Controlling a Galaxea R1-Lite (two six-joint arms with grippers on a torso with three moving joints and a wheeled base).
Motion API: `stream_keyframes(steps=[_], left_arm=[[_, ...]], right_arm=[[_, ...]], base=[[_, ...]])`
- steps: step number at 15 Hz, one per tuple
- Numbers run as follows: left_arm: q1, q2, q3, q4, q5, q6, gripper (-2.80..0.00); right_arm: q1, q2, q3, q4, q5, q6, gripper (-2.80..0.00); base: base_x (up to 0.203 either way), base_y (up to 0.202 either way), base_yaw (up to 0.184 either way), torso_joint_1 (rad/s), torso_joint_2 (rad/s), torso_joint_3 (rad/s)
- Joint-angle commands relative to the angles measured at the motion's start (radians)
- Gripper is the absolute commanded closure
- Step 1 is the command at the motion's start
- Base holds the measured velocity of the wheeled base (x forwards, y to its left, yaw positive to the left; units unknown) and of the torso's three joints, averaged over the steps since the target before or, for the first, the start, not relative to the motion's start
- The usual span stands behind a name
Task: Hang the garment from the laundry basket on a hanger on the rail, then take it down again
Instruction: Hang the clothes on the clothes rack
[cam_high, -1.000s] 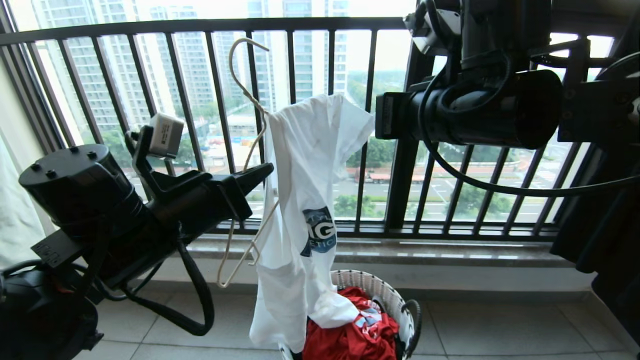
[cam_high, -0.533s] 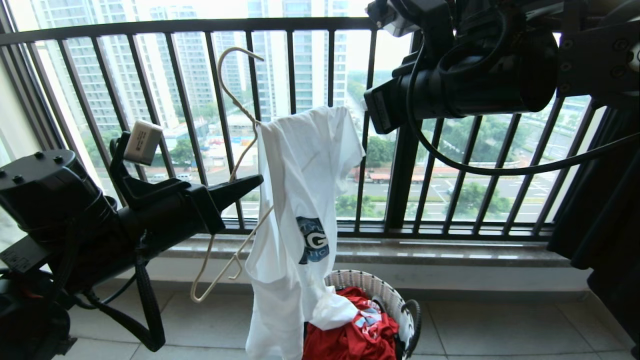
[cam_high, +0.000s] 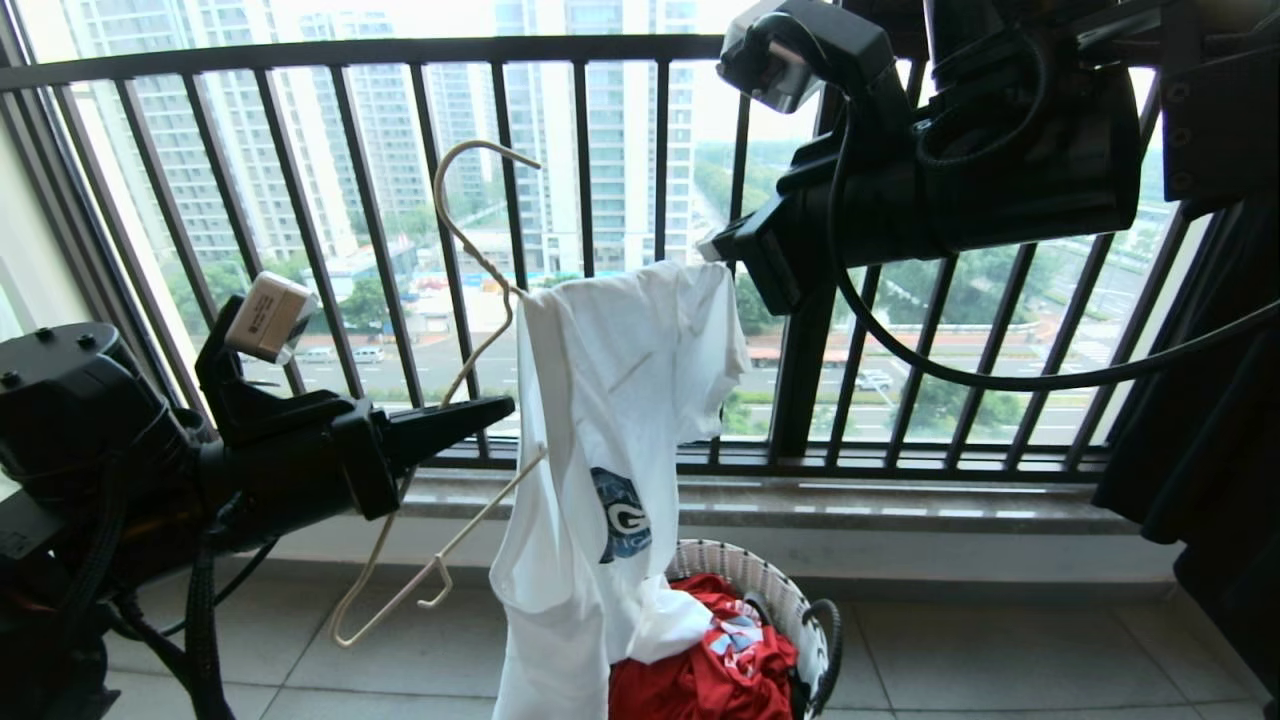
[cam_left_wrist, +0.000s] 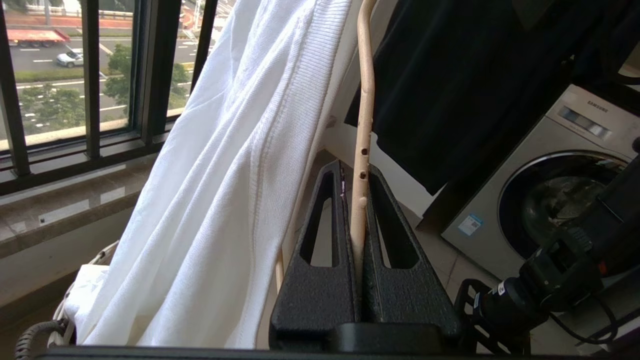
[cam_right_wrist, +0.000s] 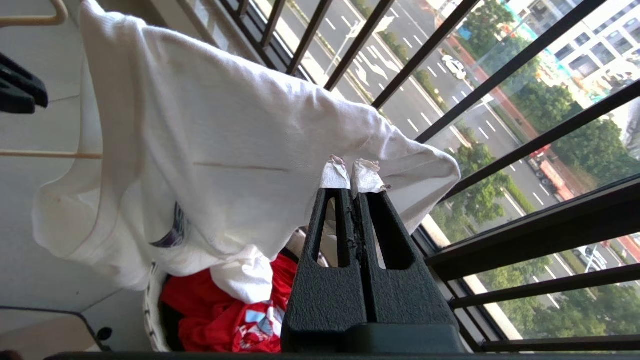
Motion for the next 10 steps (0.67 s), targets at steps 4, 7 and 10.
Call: stream_keyframes(steps=[4,7,10], left_arm=[[0.125,-0.016,0.044,-0.008,-0.339,-0.011,0.00],[0.142,-0.020,0.063,-0.008,-0.421,-0.016,0.00],[0.166,-0.018,0.074,-0.008,-0.512,-0.014,0.00]], right_arm=[[0.001,-0.050,-0.007,0.230,0.094,-0.059,0.00],[0.015,-0.057,-0.014,0.240,0.103,-0.079,-2.80],[0.018,-0.051,-0.012,0.240,0.156,-0.091,-2.80]], base=[[0.000,0.000,0.000,0.000,0.00,0.000],[0.000,0.000,0.000,0.000,0.00,0.000],[0.000,0.000,0.000,0.000,0.00,0.000]])
